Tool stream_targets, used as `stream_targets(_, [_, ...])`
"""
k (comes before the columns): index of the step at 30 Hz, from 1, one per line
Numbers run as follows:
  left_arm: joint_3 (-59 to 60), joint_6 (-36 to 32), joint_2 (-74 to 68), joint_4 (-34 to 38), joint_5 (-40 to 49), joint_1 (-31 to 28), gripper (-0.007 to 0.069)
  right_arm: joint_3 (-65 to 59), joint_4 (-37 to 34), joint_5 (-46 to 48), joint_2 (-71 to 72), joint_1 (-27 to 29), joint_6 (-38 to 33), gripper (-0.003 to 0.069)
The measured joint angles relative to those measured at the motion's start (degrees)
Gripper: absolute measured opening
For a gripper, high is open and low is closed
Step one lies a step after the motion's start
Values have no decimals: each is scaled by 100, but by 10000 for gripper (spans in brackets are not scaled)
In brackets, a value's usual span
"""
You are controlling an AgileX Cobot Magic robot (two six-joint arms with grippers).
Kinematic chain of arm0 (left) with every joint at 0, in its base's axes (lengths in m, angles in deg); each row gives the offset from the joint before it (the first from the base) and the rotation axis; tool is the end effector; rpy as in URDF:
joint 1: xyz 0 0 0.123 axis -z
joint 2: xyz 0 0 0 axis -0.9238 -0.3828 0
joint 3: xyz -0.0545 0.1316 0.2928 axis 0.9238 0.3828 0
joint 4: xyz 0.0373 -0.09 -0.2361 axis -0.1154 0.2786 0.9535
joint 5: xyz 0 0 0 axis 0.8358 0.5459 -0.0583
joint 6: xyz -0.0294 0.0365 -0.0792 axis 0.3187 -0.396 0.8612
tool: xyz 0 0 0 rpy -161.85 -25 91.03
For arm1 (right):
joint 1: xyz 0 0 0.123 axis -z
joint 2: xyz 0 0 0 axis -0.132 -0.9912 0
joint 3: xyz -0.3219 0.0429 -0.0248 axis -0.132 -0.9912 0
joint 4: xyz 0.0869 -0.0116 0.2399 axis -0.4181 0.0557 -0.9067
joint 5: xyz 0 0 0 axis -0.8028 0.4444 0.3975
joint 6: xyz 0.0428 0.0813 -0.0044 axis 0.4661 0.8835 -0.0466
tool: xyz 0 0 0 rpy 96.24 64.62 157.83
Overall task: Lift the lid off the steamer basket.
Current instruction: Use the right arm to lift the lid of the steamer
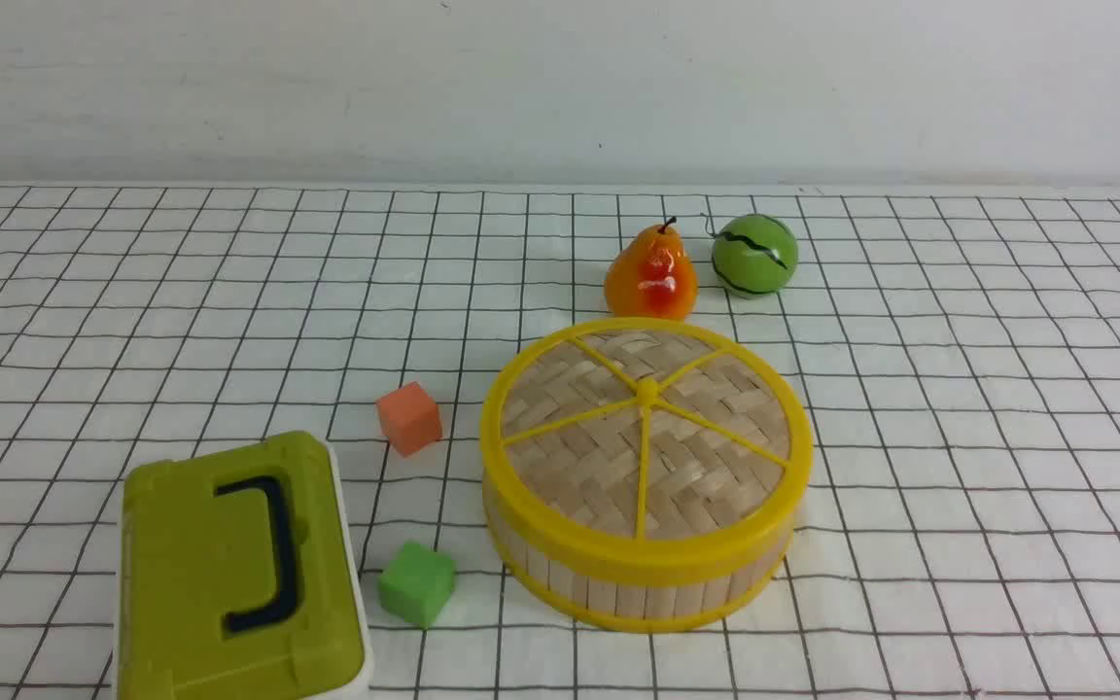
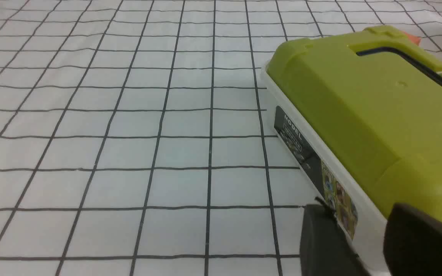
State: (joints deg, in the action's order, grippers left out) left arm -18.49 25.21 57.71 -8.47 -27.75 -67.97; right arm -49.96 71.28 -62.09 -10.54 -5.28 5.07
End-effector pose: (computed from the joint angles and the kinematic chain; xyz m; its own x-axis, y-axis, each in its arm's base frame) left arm 0.0173 -0.0013 0.1717 -0.2773 -0.0123 -0.9607 0.0041 0.9999 -0.0140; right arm 0.0159 -0.0011 0.1722 -0.2926 0.1182 -0.9489 0.0770 0.9920 0.0999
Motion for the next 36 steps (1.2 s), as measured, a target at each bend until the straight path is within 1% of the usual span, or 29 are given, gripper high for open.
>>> stream_targets(36, [0,0,0,0,0,0,239,0,0,0,0,0,5,102])
